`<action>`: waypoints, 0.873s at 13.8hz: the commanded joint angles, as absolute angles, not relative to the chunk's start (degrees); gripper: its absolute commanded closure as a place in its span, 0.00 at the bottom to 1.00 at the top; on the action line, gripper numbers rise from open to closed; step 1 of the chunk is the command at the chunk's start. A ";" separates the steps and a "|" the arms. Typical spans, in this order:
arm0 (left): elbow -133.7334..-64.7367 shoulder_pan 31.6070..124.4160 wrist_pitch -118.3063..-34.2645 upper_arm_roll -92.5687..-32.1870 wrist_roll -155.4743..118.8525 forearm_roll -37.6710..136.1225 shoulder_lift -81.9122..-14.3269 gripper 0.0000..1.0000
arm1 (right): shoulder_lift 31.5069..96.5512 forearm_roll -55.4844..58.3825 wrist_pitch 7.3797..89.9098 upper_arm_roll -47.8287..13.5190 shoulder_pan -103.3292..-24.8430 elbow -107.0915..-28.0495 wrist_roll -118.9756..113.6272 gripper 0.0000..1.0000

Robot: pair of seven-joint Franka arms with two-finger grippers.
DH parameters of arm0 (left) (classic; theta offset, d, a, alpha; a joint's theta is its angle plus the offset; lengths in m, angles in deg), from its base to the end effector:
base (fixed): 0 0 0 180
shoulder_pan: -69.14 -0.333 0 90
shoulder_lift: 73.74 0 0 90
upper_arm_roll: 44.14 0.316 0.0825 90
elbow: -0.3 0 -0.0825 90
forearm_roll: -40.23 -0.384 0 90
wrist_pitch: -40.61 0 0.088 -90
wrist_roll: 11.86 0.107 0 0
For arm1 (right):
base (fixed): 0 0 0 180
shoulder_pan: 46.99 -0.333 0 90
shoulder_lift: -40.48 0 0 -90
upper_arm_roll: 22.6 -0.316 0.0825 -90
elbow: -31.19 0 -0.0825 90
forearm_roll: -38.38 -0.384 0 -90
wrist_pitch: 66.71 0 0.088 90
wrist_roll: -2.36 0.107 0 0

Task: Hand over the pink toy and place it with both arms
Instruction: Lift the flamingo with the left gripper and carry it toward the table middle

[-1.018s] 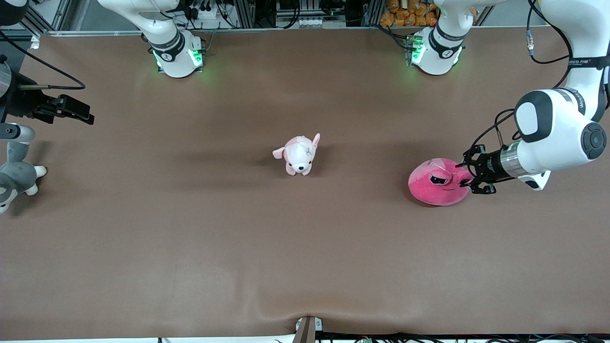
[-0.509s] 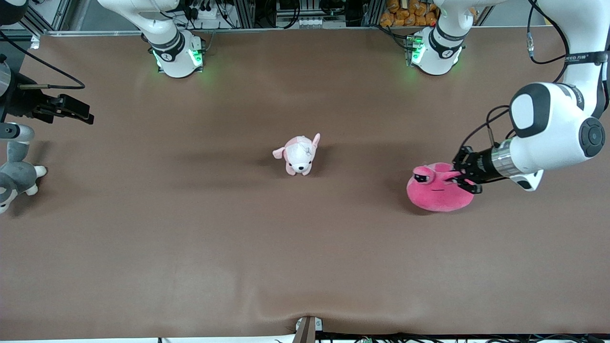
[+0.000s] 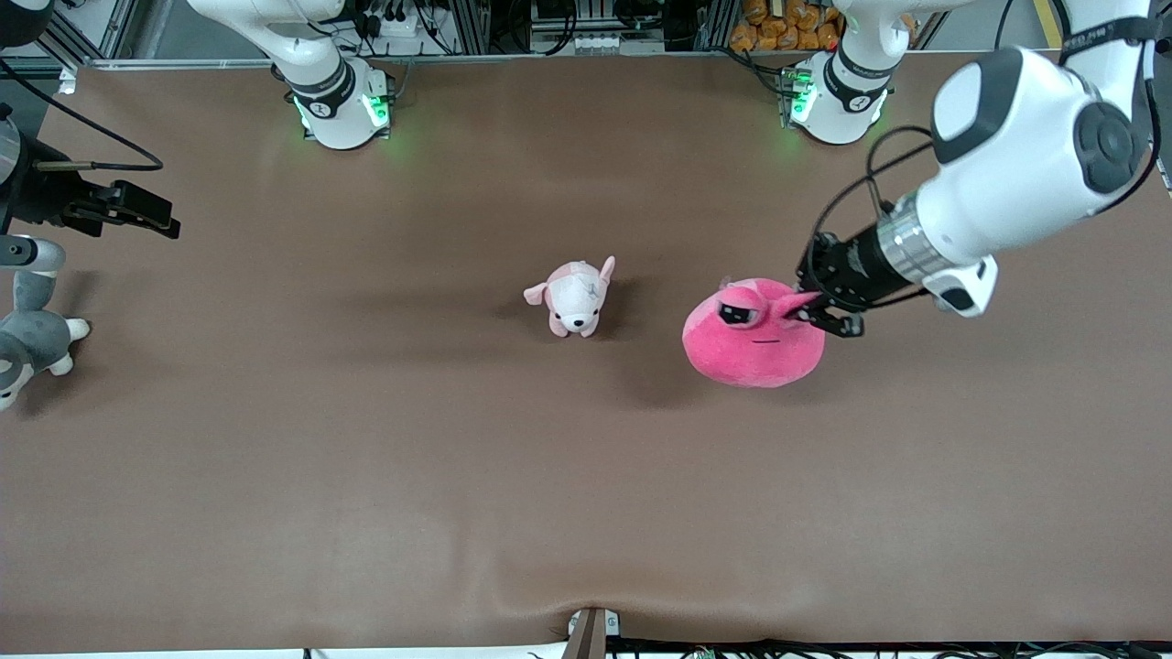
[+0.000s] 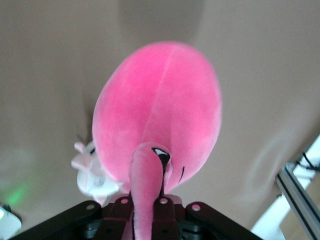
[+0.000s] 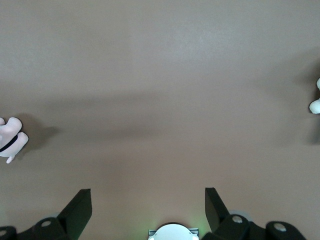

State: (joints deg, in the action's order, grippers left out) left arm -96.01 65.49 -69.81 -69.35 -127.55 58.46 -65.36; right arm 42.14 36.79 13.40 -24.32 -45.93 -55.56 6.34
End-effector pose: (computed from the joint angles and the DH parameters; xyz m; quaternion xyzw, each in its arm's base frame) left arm 0.5709 -0.2330 0.5312 0.6309 0.7522 -0.1492 0.1175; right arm 0.5447 0.0094 0.6211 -0.9969 0.0275 0.0729 0.0113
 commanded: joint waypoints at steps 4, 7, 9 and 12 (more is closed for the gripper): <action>-87.08 65.53 -68.72 -77.35 -135.95 59.48 -63.81 1.00 | 43.29 30.84 13.00 -24.10 -45.93 -54.68 19.64 0.00; -85.48 66.93 -68.72 -79.73 -139.12 60.27 -63.02 1.00 | 43.99 26.97 12.83 -24.19 -46.46 -54.68 29.56 0.00; -85.48 68.08 -69.25 -79.82 -140.70 61.58 -63.02 1.00 | 44.17 25.64 12.92 -24.19 -48.21 -54.51 35.91 0.00; -85.48 71.85 -73.01 -79.82 -142.55 63.44 -62.93 1.00 | 44.26 24.85 13.27 -24.27 -51.19 -53.80 41.62 0.00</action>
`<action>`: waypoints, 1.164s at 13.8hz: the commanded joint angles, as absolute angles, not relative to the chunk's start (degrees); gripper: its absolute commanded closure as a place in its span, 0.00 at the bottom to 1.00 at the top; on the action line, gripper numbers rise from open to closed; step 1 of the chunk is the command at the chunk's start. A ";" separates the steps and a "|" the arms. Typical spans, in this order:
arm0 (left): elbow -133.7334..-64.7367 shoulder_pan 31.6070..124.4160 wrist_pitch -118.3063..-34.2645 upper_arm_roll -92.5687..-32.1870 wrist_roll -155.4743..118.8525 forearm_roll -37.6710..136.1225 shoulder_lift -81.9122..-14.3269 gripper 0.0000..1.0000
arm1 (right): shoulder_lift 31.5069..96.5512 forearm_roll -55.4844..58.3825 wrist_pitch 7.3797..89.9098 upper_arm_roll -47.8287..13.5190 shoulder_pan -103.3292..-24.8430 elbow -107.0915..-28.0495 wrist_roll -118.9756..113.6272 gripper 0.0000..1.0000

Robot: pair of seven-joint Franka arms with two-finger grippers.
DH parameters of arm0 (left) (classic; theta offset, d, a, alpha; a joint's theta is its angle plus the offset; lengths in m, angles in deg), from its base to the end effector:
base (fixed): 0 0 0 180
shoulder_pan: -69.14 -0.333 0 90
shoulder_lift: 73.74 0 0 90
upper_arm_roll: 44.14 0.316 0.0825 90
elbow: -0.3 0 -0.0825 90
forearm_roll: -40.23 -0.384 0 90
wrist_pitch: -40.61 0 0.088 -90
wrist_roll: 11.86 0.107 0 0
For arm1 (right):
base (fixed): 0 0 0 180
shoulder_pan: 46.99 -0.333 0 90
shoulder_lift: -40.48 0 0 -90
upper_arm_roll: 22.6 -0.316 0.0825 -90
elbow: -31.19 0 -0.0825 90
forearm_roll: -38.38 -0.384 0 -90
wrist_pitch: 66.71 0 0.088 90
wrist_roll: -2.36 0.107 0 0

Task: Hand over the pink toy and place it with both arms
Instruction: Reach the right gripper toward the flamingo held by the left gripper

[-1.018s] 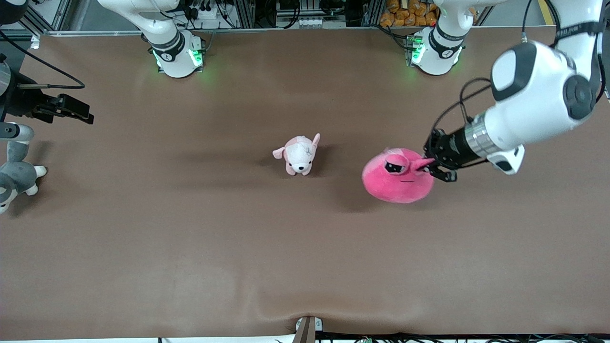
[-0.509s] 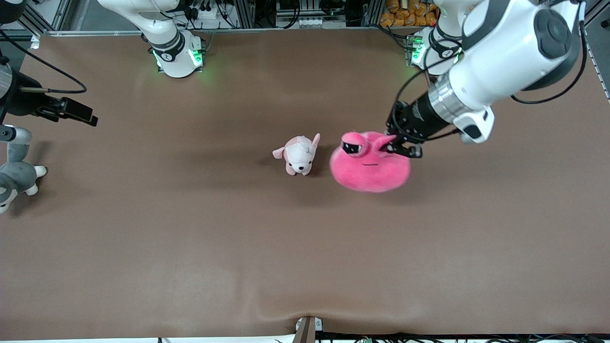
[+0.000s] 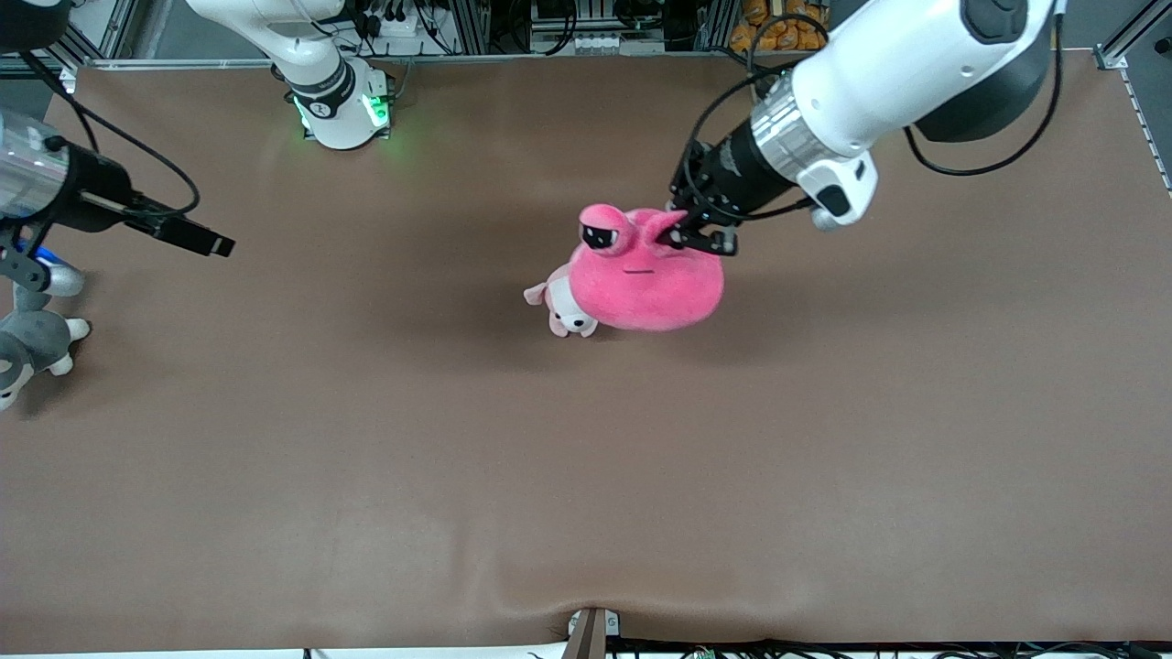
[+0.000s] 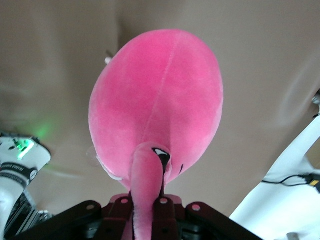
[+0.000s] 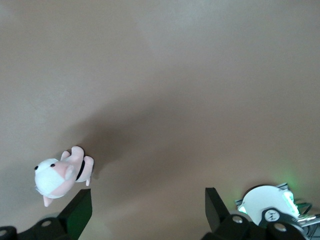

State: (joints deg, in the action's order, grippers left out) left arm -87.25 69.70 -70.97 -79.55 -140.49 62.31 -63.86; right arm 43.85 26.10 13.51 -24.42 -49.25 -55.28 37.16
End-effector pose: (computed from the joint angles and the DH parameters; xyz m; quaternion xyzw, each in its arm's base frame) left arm 0.5143 -0.3654 0.6061 0.6239 0.7334 -0.2137 0.1647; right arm 0.5504 0.0644 0.6098 -0.9577 0.2534 0.1144 0.0736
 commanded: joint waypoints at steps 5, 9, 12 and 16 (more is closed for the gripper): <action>-85.48 76.69 -79.69 -79.82 -146.68 63.96 -61.62 1.00 | 45.83 20.12 13.71 -24.19 -55.85 -52.06 54.26 0.00; -84.17 79.07 -86.29 -79.74 -151.95 64.23 -57.32 1.00 | 49.44 14.65 13.80 -24.19 -59.19 -48.19 69.14 0.00; -83.37 79.16 -87.00 -79.74 -152.13 64.14 -55.90 1.00 | 49.53 14.48 14.93 -24.27 -62.53 -47.21 78.43 0.00; -83.37 79.68 -87.35 -79.74 -152.48 64.23 -55.90 1.00 | 49.62 13.33 23.52 -24.19 -67.54 -47.21 91.37 0.00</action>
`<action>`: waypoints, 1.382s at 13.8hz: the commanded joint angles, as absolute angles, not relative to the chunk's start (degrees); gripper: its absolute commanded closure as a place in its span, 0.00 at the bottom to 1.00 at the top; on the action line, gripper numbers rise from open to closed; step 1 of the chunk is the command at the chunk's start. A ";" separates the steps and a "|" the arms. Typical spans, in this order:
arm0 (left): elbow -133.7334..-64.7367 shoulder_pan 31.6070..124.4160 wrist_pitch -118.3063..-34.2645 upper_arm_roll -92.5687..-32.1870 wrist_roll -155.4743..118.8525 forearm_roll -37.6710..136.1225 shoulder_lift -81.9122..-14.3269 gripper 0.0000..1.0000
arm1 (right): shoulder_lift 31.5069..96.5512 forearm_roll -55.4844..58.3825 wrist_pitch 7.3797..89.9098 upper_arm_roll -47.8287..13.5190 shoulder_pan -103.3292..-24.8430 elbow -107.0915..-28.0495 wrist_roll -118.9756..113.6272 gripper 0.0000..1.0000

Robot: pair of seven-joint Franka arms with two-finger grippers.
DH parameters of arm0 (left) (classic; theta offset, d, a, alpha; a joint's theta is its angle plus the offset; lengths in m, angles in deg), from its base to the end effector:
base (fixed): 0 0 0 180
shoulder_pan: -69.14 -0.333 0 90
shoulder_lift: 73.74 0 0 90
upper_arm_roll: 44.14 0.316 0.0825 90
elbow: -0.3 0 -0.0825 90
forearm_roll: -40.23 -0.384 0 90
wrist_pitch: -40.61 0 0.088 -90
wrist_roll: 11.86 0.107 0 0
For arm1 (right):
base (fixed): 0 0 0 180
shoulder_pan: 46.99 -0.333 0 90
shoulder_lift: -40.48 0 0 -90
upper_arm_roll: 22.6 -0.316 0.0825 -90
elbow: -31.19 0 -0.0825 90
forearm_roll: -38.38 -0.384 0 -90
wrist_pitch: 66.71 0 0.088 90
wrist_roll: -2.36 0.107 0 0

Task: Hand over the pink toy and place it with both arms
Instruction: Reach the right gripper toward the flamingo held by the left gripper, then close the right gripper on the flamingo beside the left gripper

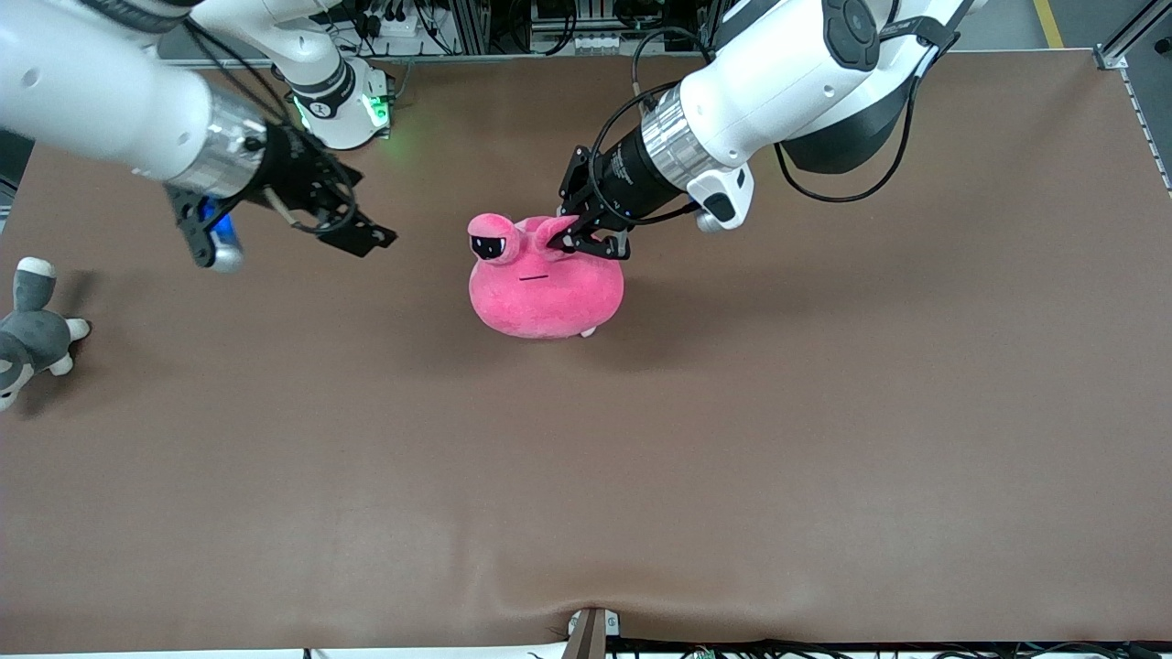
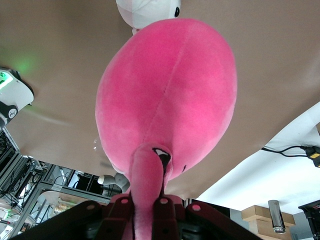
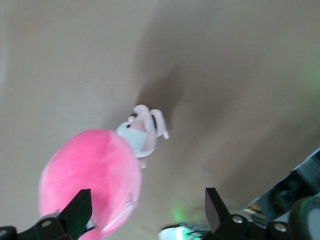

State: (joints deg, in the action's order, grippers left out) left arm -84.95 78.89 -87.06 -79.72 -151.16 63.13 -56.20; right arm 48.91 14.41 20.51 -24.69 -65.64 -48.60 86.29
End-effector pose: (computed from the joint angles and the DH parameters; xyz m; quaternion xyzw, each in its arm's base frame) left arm 0.5107 -0.4491 0.5828 0.5536 0.7556 -0.2714 0.2214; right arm 0.5411 0.2512 0.6292 -0.8369 0.5053 0.1715 0.1217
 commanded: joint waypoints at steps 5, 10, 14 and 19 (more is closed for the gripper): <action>-83.37 79.68 -87.35 -79.74 -152.57 64.23 -55.90 1.00 | 51.81 13.51 30.13 -24.19 -71.59 -47.56 97.18 0.00; -83.37 79.68 -87.35 -79.74 -152.49 64.05 -56.07 1.00 | 53.48 14.21 32.78 -24.10 -73.97 -47.56 98.77 0.00; -83.37 79.68 -87.35 -79.74 -152.57 64.23 -56.16 1.00 | 53.57 14.30 33.04 -24.10 -74.50 -47.56 98.77 0.00; -83.37 79.68 -87.35 -79.74 -152.49 64.14 -56.16 1.00 | 53.48 13.95 34.27 -24.10 -75.20 -47.56 98.77 0.96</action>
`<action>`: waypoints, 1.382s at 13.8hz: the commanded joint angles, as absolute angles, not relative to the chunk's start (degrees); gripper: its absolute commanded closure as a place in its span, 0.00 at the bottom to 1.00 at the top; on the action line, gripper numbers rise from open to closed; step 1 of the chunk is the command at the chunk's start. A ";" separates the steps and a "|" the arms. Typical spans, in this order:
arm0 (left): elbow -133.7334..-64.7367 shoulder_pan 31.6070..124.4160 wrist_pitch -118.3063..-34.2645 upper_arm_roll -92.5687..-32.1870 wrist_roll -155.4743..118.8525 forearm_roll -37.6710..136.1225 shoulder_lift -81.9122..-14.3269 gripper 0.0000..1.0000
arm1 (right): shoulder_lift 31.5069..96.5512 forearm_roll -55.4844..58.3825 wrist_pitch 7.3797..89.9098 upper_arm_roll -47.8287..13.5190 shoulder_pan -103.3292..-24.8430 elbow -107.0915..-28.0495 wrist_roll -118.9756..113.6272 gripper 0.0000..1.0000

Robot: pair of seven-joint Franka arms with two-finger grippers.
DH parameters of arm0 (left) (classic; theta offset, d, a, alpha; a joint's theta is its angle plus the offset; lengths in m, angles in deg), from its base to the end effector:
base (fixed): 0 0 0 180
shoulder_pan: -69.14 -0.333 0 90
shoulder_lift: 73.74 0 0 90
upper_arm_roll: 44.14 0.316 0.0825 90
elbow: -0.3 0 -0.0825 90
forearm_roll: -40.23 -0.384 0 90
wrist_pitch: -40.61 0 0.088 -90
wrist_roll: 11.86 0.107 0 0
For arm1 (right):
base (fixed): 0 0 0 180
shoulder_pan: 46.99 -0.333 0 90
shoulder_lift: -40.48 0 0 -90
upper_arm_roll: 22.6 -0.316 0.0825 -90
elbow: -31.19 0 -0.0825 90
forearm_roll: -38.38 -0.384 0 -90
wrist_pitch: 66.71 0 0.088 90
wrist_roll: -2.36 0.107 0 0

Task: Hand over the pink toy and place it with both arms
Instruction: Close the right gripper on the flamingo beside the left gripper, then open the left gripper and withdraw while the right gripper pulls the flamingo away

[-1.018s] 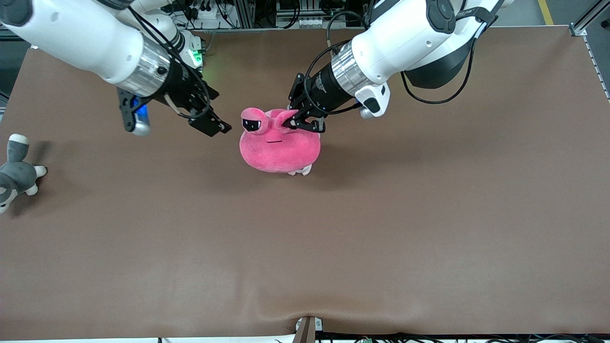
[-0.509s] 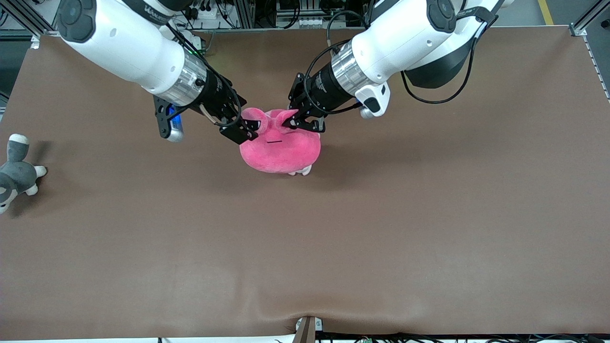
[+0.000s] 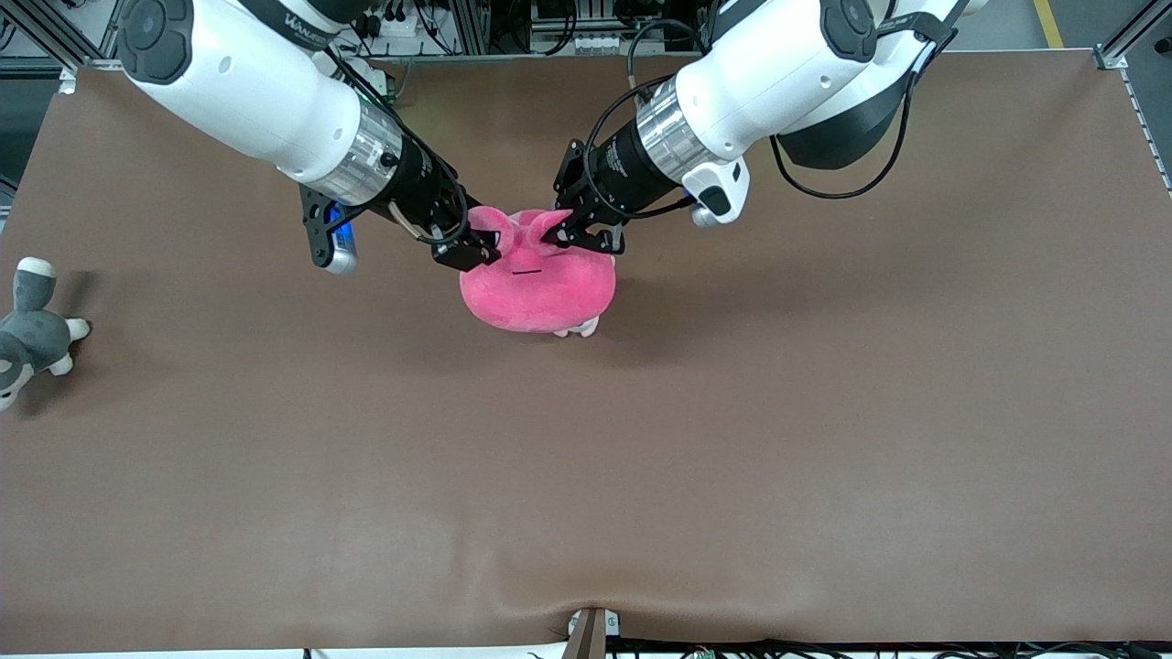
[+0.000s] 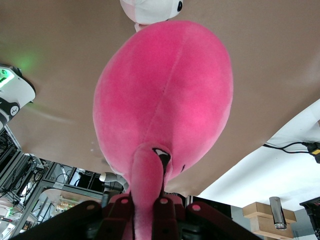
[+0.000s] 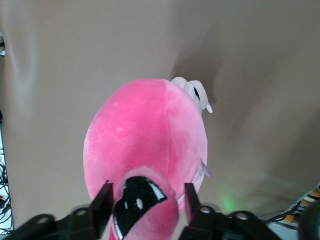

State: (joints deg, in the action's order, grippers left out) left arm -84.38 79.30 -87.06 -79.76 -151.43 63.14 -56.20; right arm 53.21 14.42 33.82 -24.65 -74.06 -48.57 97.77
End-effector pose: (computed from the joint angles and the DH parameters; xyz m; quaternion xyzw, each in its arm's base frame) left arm 0.5080 -0.4526 0.5880 0.5542 0.7534 -0.2734 0.2245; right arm 0.5426 0.3406 0.6032 -0.8031 0.5534 0.1540 0.1585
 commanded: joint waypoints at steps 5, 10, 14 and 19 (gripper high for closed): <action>-83.46 79.16 -87.27 -79.74 -152.31 63.61 -56.34 0.47 | 53.48 13.51 35.24 -24.10 -75.12 -47.21 98.77 1.00; -83.37 77.76 -83.77 -78.51 -151.87 60.30 -59.48 0.00 | 53.40 13.42 34.89 -23.75 -73.19 -45.72 98.07 1.00; -83.37 71.53 -73.32 -78.24 -140.76 51.76 -63.10 0.00 | 53.22 12.55 31.66 -23.75 -66.43 -45.54 91.43 1.00; -83.81 56.77 -63.55 -78.15 -110.09 50.62 -63.19 0.00 | 53.57 12.46 22.43 -23.66 -52.99 -46.33 71.84 1.00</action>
State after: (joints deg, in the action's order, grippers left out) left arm -83.09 61.18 -65.97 -77.65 -119.08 52.23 -62.82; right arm 53.23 13.99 25.58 -22.82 -58.46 -46.57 79.07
